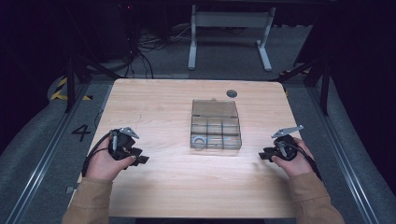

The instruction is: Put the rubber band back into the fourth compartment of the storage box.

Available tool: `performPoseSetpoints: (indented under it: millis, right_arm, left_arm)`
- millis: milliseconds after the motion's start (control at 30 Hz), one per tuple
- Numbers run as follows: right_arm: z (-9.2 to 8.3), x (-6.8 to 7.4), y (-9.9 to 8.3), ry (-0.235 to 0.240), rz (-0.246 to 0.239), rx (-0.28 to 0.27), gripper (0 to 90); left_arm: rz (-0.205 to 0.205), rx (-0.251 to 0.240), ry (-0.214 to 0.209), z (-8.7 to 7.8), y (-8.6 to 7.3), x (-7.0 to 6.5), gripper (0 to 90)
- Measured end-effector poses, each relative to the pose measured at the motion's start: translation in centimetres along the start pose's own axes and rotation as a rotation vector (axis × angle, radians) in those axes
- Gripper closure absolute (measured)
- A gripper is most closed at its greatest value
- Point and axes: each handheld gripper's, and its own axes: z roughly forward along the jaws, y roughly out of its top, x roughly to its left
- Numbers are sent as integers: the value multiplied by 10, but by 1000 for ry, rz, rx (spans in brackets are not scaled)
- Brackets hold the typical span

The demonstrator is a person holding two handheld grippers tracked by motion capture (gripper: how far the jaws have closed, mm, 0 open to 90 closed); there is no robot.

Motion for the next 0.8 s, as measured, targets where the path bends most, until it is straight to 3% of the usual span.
performPoseSetpoints:
  millis: [200, 533, 800]
  right_arm:
    - [3, -2, 2, 6, -1, 10, 650]
    - [4, -3, 4, 5, -3, 11, 645]
    - [5, -3, 2, 0, 5, 11, 645]
  left_arm:
    - [0, -14, 6, -4, -12, 6, 507]
    - [-2, -49, -21, 8, -37, 23, 404]
    - [8, -34, 32, 21, -44, 34, 314]
